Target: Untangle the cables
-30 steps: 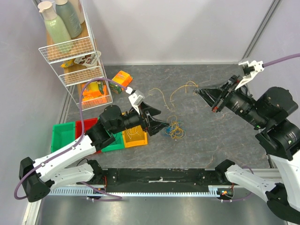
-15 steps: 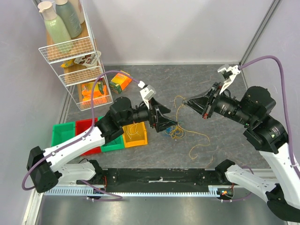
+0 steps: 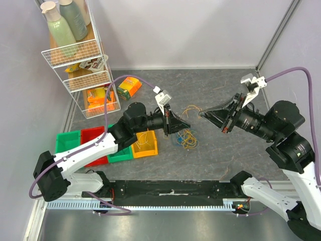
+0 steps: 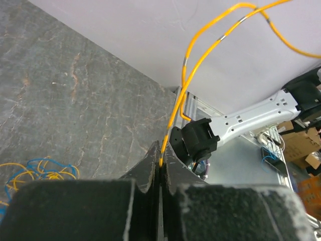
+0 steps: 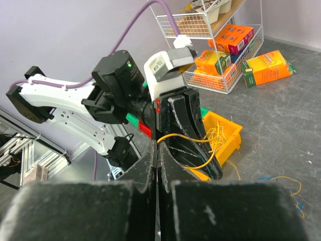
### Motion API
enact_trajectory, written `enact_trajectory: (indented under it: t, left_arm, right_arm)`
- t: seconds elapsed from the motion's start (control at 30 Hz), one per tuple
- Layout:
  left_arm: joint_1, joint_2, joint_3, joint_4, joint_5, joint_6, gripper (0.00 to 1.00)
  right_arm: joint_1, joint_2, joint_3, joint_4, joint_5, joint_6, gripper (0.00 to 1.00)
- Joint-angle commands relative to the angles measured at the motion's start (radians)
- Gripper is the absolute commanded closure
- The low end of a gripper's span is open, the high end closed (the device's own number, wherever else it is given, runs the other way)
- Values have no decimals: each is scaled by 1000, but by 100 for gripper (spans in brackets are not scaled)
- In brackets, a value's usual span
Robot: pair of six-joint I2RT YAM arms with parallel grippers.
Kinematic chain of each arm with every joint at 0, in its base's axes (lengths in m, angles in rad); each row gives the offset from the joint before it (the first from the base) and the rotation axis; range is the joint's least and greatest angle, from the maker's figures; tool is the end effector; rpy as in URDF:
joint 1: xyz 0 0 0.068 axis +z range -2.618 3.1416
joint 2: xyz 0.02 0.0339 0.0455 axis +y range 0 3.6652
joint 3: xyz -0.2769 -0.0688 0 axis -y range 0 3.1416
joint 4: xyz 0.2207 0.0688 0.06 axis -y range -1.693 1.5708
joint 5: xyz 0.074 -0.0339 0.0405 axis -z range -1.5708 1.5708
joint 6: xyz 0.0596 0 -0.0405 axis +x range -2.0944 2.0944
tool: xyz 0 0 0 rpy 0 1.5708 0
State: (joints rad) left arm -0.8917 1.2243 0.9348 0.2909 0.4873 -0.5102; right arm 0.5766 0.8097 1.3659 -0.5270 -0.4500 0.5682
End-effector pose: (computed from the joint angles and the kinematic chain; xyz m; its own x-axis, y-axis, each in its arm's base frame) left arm 0.1549 -0.2364 0.3686 -0.4786 -0.0940 -0.8730 0.8571 0.1658 -0.4878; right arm 0.0801 0.0830 0.4852 -0.4397 0.2921 -0.8493 -0.7342 0.4279 0.5272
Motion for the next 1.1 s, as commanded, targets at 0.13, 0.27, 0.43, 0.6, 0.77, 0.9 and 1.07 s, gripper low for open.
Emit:
enact_trajectory:
  t: [0.13,0.27,0.43,0.6,0.77,0.9,1.07]
  left_arm:
    - [0,-230,-51,-162,-297,139,98]
    - [2,-388,-41,-361,-430,219,98]
    - [4,-462,111,-698,-608,282,98]
    - [2,-388,355,-1043,-854,282,98]
    - [5,-381,420,-1199,-1053,243,98]
    - [5,-443,352,-1190,-1248,240,98]
    - [19,-540,237,-1064,-1438,307,98]
  right_arm:
    - [-3,-17,-66,-172,238,-148,100]
    - [-3,-15,-187,-151,208,-171,89]
    - [-1,3,-309,-22,72,-157,40]
    - [-1,11,-330,7,143,-186,25]
    - [-1,46,-395,93,65,-165,25]
    - [-1,49,-427,111,53,-165,24]
    - [-1,42,-444,108,48,-182,24]
